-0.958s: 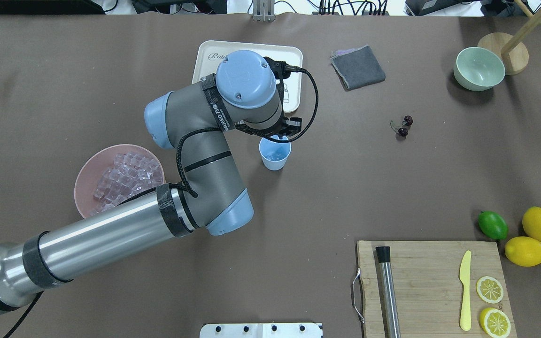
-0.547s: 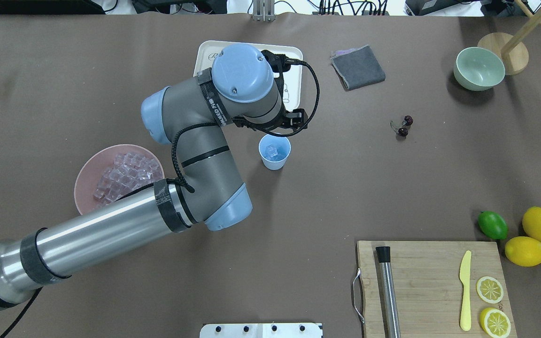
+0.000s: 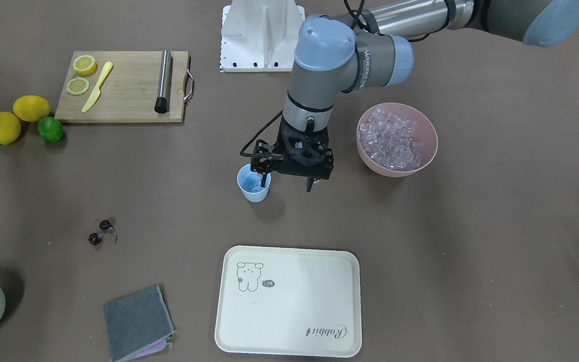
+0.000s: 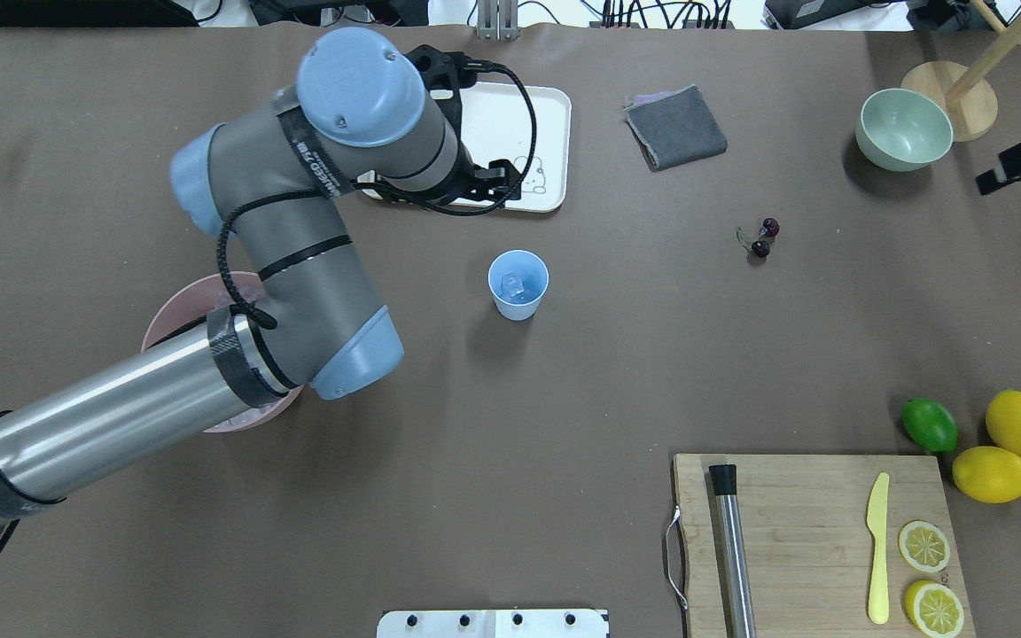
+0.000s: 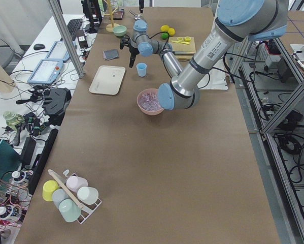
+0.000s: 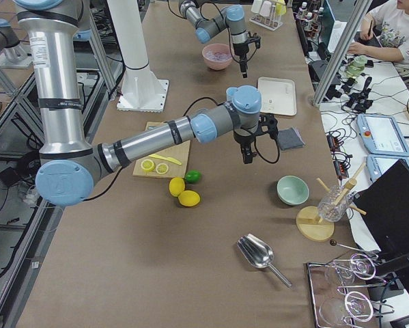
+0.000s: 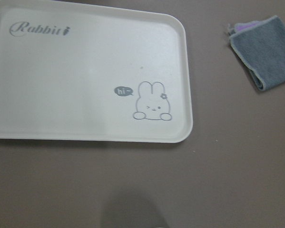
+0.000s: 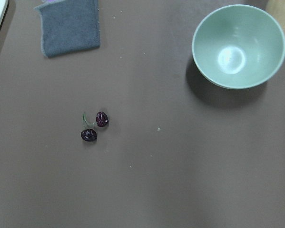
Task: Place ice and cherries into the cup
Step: 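Withdraw the left gripper from the cup while the right gripper reaches toward the cherries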
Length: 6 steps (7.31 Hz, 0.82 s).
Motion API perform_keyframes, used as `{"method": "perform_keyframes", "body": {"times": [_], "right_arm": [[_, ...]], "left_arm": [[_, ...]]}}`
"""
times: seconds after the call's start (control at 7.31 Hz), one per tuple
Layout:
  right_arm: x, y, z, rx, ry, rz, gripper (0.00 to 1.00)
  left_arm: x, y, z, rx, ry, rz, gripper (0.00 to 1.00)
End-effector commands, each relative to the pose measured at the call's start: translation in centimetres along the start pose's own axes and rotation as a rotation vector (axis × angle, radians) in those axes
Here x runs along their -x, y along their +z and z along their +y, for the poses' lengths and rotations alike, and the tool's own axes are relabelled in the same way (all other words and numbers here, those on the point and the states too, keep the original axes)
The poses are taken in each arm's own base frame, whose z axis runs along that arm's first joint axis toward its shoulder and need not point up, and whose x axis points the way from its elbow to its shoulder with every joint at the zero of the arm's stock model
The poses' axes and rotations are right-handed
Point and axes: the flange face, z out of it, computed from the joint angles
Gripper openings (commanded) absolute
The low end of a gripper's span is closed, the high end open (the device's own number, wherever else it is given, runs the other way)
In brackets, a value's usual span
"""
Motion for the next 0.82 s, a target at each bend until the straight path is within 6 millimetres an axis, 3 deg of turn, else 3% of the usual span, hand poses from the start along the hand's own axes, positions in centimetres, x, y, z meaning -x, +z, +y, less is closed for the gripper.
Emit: {"method": "perform_keyframes", "body": {"times": [0.0, 0.27, 0.41, 0.55, 0.68], "right_arm": [[7.4, 7.8, -1.4, -0.029, 0.055, 0.086, 0.96], [10.6, 11.3, -0.2, 0.003, 0.026, 0.101, 0.96], [11.6, 13.9, -0.5, -0.005, -0.006, 0.121, 0.97], [11.7, 17.3, -1.7, -0.013, -0.01, 0.104, 0.97], [11.5, 20.4, -1.1, -0.037, -0.023, 0.094, 0.97]], "left_arm": [[9.0, -1.0, -0.4, 0.03, -0.04, -0.032, 0.97], [21.1, -4.7, -0.3, 0.074, 0.039, -0.053, 0.97], [25.2, -5.6, -0.4, 0.07, 0.062, -0.081, 0.97], [25.9, -5.5, -0.3, 0.072, 0.076, -0.088, 0.97], [25.4, -5.5, -0.4, 0.071, 0.079, -0.083, 0.97]]}}
